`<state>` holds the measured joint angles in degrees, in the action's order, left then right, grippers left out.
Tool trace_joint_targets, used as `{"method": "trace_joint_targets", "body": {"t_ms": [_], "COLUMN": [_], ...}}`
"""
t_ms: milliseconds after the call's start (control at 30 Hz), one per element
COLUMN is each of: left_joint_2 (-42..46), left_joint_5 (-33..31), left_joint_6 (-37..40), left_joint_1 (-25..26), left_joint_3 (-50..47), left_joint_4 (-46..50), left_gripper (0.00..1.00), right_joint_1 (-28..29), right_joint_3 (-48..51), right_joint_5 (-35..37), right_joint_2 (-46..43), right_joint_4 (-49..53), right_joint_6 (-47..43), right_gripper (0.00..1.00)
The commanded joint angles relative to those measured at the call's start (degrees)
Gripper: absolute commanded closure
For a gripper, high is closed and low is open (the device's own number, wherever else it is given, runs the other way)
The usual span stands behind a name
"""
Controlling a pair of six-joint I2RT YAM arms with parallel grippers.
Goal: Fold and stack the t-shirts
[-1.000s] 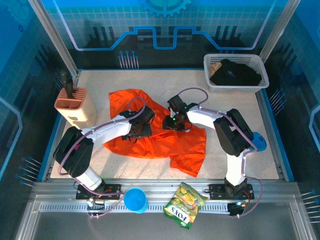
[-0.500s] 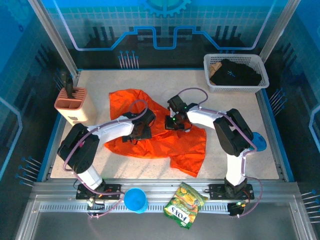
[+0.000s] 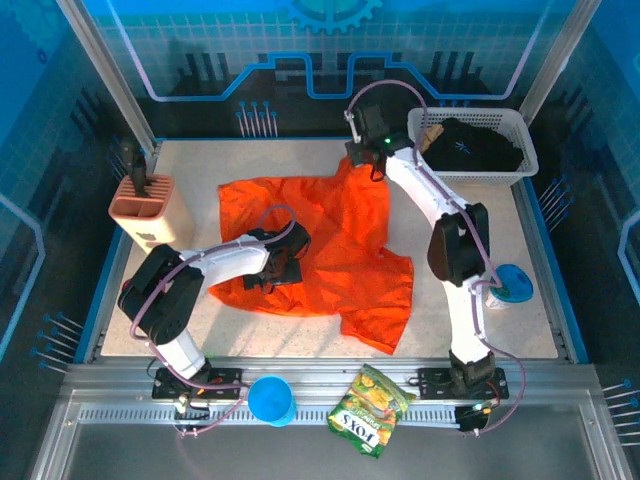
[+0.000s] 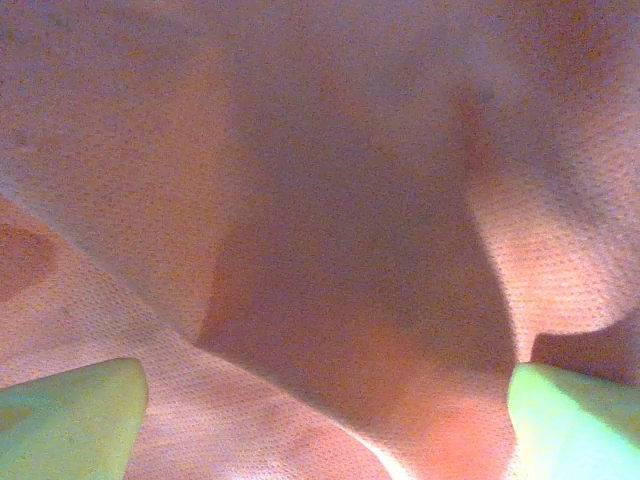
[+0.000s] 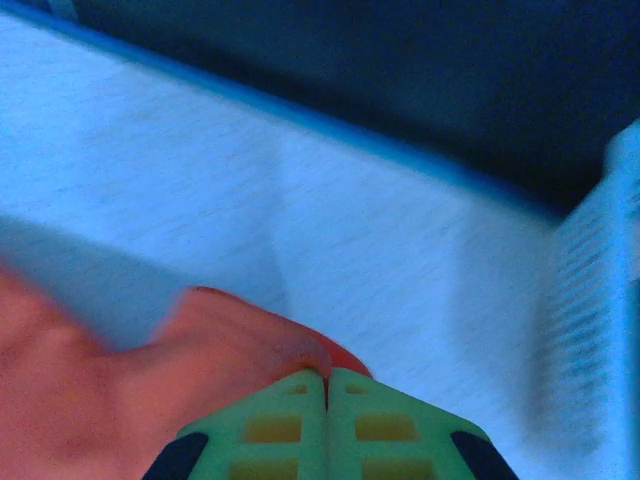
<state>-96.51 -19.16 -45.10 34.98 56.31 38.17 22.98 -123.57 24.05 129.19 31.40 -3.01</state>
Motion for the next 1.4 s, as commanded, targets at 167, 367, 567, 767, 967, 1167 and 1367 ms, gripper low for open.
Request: {"method": "trace_joint_targets", "body": {"t_ms": [167, 367, 567, 767, 967, 1167, 1367], "left_joint_2": [-0.06, -0.79, 5.24, 16.39, 21.1, 17.4, 11.08], "left_joint_5": [1.86, 1.65, -1.66, -5.9, -1.38, 3.27, 4.83], "left_joint_6": [-1.4, -1.15, -0.38, 2.62, 4.12, 2.76, -1.08], "left_joint_1": [-0.35, -0.35, -0.36, -3.33, -13.01, -14.86, -14.86], "left_joint_3": [-1.47, -1.04, 1.24, 6.01, 3.41, -3.1, -9.35], "left_joint_4": [-0.46, 0.0, 4.08, 11.51, 13.6, 7.35, -0.66], "left_gripper": [0.07, 0.07, 0.07, 0.01, 0.02, 0.06, 0.08], "right_joint_1": [-0.94, -1.47, -1.53, -1.69, -3.02, -3.21, -4.16], "right_joint_3": [-7.73, -10.28, 7.03, 30.15, 52.25, 66.52, 68.72], "right_joint_5": [23.22, 22.38, 9.71, -2.68, -23.32, -30.01, -27.38], "right_joint_2": [18.99, 17.83, -2.69, -23.46, -35.82, -35.17, -28.85], "right_joint_4": [-22.86, -14.79, -7.53, -2.42, -3.14, -11.09, -13.82], "right_joint_6": [-27.83, -17.3, -0.18, 14.27, 29.17, 36.75, 38.87], "right_gripper": [0.69, 0.54, 0.38, 0.23, 0.31, 0.61, 0.77]}}
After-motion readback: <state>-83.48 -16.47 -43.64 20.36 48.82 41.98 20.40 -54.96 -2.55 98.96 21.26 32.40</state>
